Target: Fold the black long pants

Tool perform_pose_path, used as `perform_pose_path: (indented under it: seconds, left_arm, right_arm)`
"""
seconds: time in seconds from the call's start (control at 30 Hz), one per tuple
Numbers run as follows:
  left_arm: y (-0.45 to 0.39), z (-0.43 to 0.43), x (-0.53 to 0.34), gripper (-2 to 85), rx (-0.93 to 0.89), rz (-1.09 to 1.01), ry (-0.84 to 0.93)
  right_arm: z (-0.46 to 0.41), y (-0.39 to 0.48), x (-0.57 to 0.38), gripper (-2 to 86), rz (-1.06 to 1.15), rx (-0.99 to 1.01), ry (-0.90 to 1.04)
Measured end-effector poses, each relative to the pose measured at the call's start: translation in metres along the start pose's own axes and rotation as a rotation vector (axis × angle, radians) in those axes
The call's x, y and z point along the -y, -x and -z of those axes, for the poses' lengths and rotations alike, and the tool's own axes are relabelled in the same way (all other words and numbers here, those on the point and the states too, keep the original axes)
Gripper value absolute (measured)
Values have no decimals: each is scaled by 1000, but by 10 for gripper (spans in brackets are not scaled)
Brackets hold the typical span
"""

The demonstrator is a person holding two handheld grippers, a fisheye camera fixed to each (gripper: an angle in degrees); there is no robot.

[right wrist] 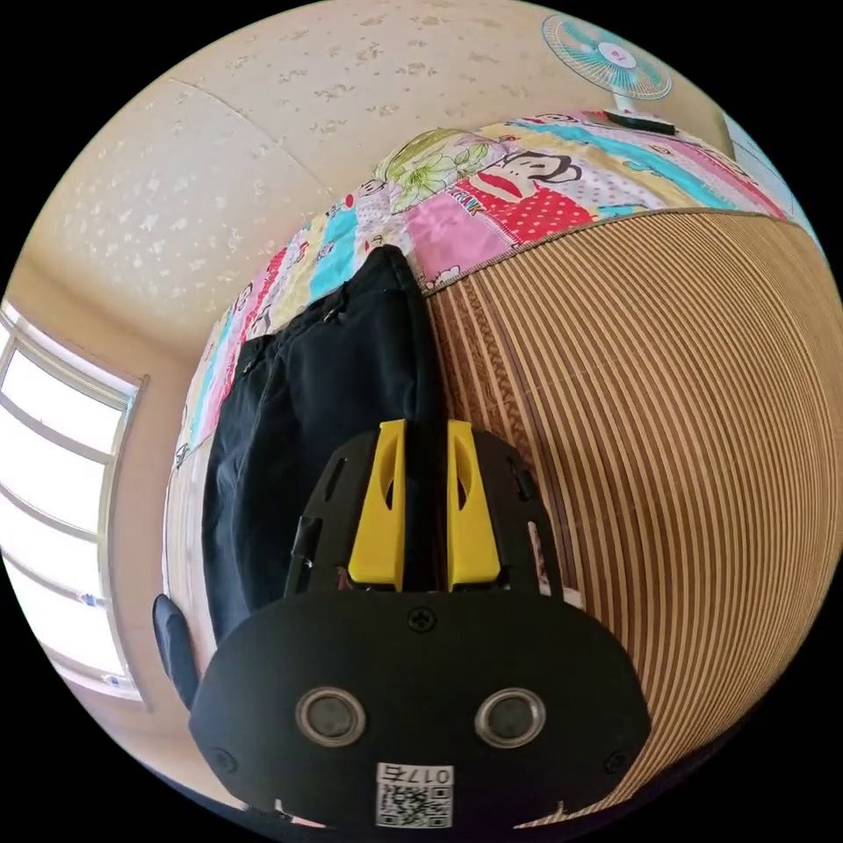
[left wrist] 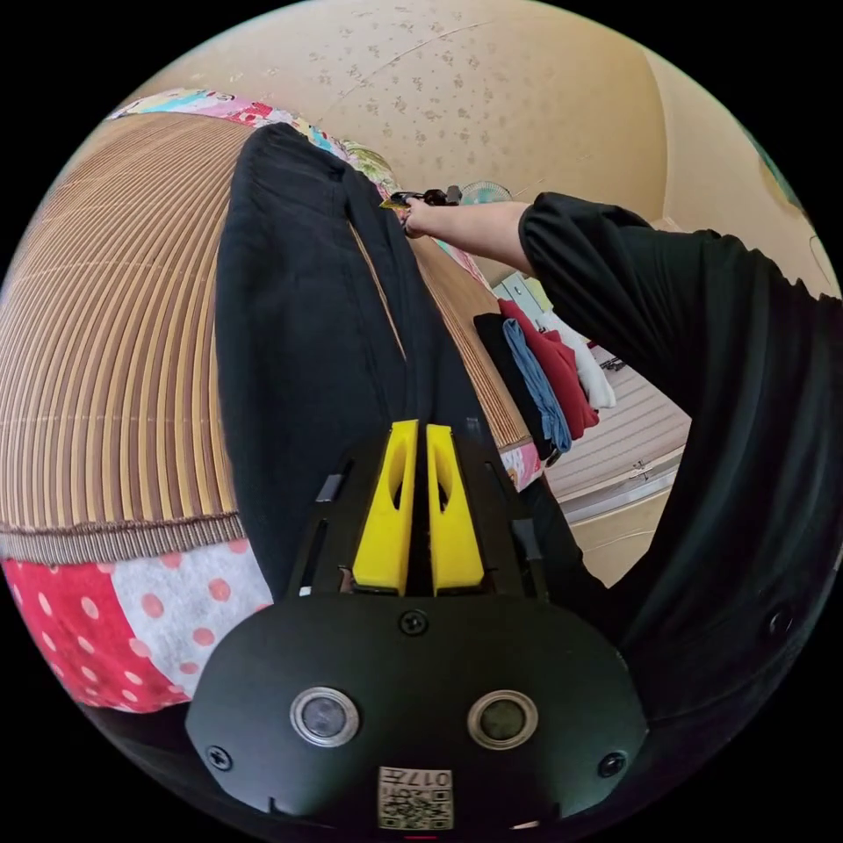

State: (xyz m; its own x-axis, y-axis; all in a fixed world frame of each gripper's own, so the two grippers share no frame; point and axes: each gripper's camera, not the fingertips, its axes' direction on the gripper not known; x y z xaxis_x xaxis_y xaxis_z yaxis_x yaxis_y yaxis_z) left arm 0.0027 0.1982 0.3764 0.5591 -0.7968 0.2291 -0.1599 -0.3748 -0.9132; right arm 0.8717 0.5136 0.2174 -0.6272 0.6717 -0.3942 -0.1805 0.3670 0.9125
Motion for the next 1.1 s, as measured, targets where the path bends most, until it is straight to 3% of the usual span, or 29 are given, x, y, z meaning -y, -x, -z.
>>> perform_pose_path:
  seconds: [0.17, 0.3, 0.47, 0.53, 0.63, 0.77, 0.93, 1.1]
  left_arm:
    - [3, 13, 2, 0, -75, 48, -5]
    - [-5, 38, -1, -1, -86, 49, -12]
    - [2, 93, -35, 1, -84, 162, -125]
    - [7, 103, -46, 3, -12, 199, -123]
    - [18, 107, -56, 5, 11, 247, -109]
    - [18, 102, -59, 9, -23, 242, -129]
    - [8, 102, -60, 6, -5, 217, -124]
    - [-3, 97, -62, 4, 7, 196, -134]
  right_arm:
    - [2, 125, -11, 35, 277, -418, -103]
    - [-6, 290, -61, 31, 573, -760, -291]
    - [-33, 420, -105, 35, 706, -604, -326]
    - [-61, 444, -108, 39, 730, -381, -193]
    - [-84, 425, -104, 47, 629, -74, 1]
    - [-58, 385, -142, 57, 645, -5, -26]
    - [37, 266, -288, 77, 820, 61, 53]
    - [104, 109, -417, 95, 631, 123, 227]
